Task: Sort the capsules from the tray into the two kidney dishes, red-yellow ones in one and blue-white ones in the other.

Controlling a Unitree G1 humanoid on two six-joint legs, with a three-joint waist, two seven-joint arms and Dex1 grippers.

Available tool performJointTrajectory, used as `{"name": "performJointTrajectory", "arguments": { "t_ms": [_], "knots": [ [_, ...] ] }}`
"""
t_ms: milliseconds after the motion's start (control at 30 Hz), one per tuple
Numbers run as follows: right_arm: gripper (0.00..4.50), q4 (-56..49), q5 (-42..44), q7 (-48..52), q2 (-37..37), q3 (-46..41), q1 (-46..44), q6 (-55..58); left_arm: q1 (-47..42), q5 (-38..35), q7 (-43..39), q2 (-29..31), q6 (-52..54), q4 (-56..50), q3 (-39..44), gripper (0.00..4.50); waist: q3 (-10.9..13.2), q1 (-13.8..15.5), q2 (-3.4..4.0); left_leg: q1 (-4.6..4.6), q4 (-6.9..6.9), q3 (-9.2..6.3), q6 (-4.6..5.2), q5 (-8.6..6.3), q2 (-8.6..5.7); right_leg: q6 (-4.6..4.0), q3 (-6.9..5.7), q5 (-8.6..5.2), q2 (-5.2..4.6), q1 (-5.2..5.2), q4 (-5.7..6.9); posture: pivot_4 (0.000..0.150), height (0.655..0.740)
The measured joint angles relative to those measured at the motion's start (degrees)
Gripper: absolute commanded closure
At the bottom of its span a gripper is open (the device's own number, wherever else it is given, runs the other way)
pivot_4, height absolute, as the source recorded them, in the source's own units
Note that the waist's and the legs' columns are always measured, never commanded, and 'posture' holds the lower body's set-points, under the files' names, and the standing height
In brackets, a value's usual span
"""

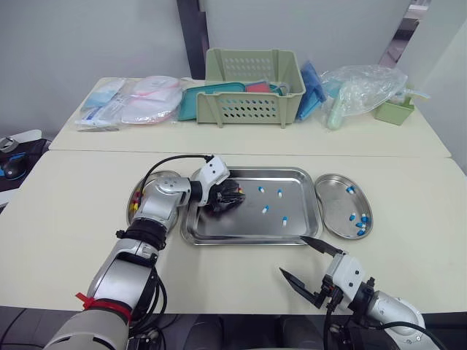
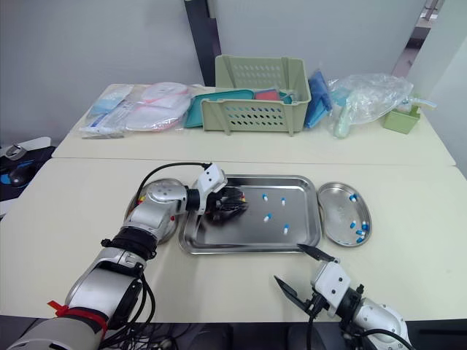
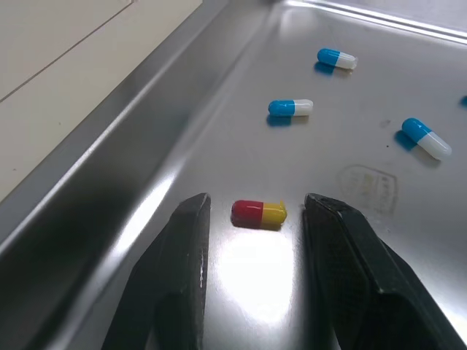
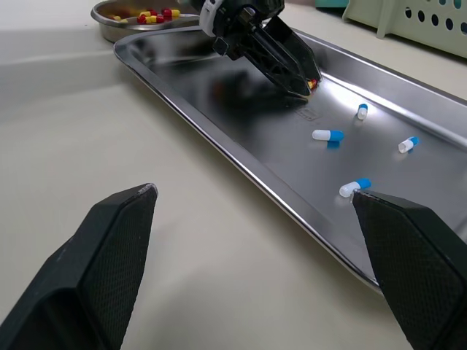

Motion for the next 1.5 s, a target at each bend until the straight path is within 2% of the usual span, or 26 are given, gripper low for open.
{"name": "performJointTrajectory", "arguments": {
  "t_ms": [267,433,467,667,933,1033,1100,1267,1500],
  "knots": [
    [0.00,-2.18,0.19,-0.62,-0.01,-0.01,-0.17,2.33,-1.72,2.25,0.71,-1.84,-5.72,4.68,-0.02,2.41,-0.02,0.01,-0.01,0.02,0.01,-0.01,0.00,0.00,0.00,0.00,-0.01,0.00,0.00,0.02,0.00,0.150,0.7400],
    [0.00,-2.38,0.38,-0.78,-0.04,-0.01,-0.20,3.18,-1.81,3.16,0.50,-2.24,-7.38,5.45,-0.07,4.00,-0.04,0.00,-0.01,0.04,0.01,-0.01,0.00,0.00,0.00,0.00,-0.01,0.00,0.00,0.04,0.01,0.150,0.7400],
    [0.00,-2.38,0.41,-0.79,-0.05,-0.01,-0.20,3.35,-1.81,3.25,0.47,-2.23,-7.46,5.48,-0.04,4.09,-0.04,-0.01,0.00,0.04,0.01,-0.01,0.00,0.00,0.00,0.00,-0.01,0.00,0.00,0.04,0.01,0.150,0.7400],
    [0.00,-3.17,0.48,-0.81,-0.10,0.00,-1.17,4.33,0.10,2.93,-0.35,-1.22,-6.42,2.16,0.98,4.10,-0.05,-0.24,0.01,0.04,0.00,-0.01,0.00,0.00,0.01,0.00,0.01,0.00,0.00,0.01,0.03,0.150,0.7400],
    [0.00,-3.85,1.40,0.41,-1.24,0.09,-4.01,5.47,13.39,-4.40,1.01,8.22,10.31,-28.28,9.52,4.10,-0.03,-0.71,0.04,-0.02,0.00,-0.06,0.00,0.00,0.04,0.00,0.01,0.00,-0.01,-0.02,0.03,0.150,0.7400],
    [0.00,-2.96,1.69,2.77,-2.52,1.34,-6.73,5.81,23.06,-8.89,4.53,13.24,19.08,-41.70,17.93,4.10,-0.03,-1.35,0.10,0.04,-0.06,-0.01,0.00,0.00,0.06,0.00,0.08,0.00,0.00,-0.02,0.03,0.150,0.7400],
    [0.00,-2.00,2.02,4.25,-3.23,2.02,-8.25,6.08,27.66,-10.28,7.34,14.75,22.58,-45.42,22.61,4.10,-0.02,-1.28,0.12,0.05,-0.04,-0.05,0.00,0.00,0.07,0.00,0.04,0.00,-0.01,-0.02,0.03,0.150,0.7400],
    [0.00,-0.84,4.58,8.59,-4.32,3.45,-14.87,7.81,37.31,-12.45,16.57,14.64,29.27,-51.42,33.46,4.10,-0.02,-0.61,0.09,0.03,-0.01,-0.07,0.00,0.00,0.05,0.00,0.00,0.00,-0.03,0.02,0.02,0.150,0.7400],
    [0.00,0.85,6.61,11.90,-4.59,4.56,-20.72,10.18,39.49,-15.08,23.45,10.82,32.26,-53.36,36.04,4.10,-0.04,0.32,0.03,0.01,-0.01,-0.10,0.00,0.00,0.05,0.00,-0.05,0.00,-0.04,0.02,0.00,0.150,0.7400]
  ]
}}
